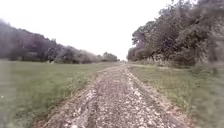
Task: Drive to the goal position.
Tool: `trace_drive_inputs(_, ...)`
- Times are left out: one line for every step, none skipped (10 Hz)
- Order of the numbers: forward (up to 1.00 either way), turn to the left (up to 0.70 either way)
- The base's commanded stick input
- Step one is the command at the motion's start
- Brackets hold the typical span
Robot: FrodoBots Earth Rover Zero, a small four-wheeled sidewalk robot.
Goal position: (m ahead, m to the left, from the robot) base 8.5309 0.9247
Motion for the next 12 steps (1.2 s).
trace_drive_inputs(0.53,-0.03)
trace_drive_inputs(0.53,-0.03)
trace_drive_inputs(0.53,-0.03)
trace_drive_inputs(0.53,-0.03)
trace_drive_inputs(0.53,-0.03)
trace_drive_inputs(0.53,-0.03)
trace_drive_inputs(0.53,-0.03)
trace_drive_inputs(0.53,-0.03)
trace_drive_inputs(0.53,-0.03)
trace_drive_inputs(0.53,-0.03)
trace_drive_inputs(0.53,-0.03)
trace_drive_inputs(0.53,-0.03)
